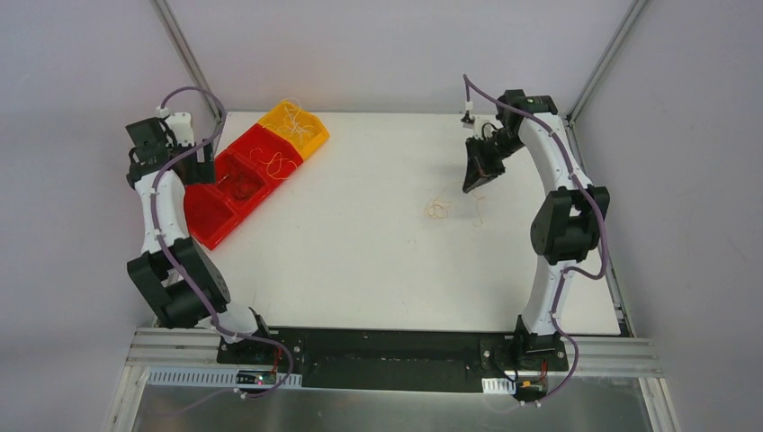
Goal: Untangle the cables
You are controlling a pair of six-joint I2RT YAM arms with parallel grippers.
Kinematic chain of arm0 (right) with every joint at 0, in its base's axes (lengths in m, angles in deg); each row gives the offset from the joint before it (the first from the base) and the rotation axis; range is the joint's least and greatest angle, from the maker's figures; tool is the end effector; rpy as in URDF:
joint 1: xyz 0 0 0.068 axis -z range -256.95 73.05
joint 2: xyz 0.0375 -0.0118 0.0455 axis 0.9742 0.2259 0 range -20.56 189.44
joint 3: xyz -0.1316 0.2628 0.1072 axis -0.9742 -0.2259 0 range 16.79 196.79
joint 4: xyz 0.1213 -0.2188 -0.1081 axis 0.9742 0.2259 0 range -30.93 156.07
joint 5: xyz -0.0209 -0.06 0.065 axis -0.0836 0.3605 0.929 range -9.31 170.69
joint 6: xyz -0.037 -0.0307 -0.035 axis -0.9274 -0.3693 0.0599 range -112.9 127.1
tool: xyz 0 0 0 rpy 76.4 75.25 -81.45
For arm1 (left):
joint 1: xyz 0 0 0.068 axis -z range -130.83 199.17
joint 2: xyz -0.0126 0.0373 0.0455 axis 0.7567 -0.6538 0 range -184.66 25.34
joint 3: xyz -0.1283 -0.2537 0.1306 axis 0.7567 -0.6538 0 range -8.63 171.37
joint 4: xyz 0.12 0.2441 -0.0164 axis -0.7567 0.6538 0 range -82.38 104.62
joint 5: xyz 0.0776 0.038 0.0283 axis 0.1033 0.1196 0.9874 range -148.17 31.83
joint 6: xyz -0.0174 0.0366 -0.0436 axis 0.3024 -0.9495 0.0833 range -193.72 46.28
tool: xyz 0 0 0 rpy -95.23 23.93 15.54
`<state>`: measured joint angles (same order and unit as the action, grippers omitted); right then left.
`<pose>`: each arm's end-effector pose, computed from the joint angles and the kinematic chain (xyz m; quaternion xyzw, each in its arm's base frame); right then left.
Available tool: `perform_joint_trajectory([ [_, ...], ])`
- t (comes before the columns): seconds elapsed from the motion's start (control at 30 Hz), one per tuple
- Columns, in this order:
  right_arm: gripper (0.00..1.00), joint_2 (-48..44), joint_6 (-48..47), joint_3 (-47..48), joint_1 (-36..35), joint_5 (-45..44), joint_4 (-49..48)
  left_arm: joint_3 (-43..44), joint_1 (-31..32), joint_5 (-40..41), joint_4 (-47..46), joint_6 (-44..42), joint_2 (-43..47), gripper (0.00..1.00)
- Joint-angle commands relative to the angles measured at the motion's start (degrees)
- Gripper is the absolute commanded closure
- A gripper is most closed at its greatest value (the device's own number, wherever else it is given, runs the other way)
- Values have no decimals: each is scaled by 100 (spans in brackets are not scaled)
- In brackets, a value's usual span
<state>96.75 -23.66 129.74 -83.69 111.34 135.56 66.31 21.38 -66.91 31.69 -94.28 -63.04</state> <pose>0.4327 0.0734 0.3149 -0.3291 0.9035 0.2417 0.1300 0.3286 0.1658 0.3459 -0.0228 0.8946 0.1182 0.4303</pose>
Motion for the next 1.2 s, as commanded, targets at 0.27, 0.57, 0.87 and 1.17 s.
perform_joint_trajectory([
  [0.27, 100, -1038, 1697, 322, -1000, 1573, -1738, 1375, 1691, -4883, 1244, 654, 554, 12],
  [0.57, 100, -1599, 2574, -240, -1668, 2324, -3271, 405, 4281, -5228, -502, 1071, 375, 2],
  [0.87, 100, -1871, 3890, -816, -2102, 2490, -4775, -124, 5136, -4752, -1995, 1558, 360, 41],
  [1.17, 100, -1843, 6307, -1433, -2177, 1917, -7376, -1052, 5494, -2305, -4129, 3669, 783, 50],
])
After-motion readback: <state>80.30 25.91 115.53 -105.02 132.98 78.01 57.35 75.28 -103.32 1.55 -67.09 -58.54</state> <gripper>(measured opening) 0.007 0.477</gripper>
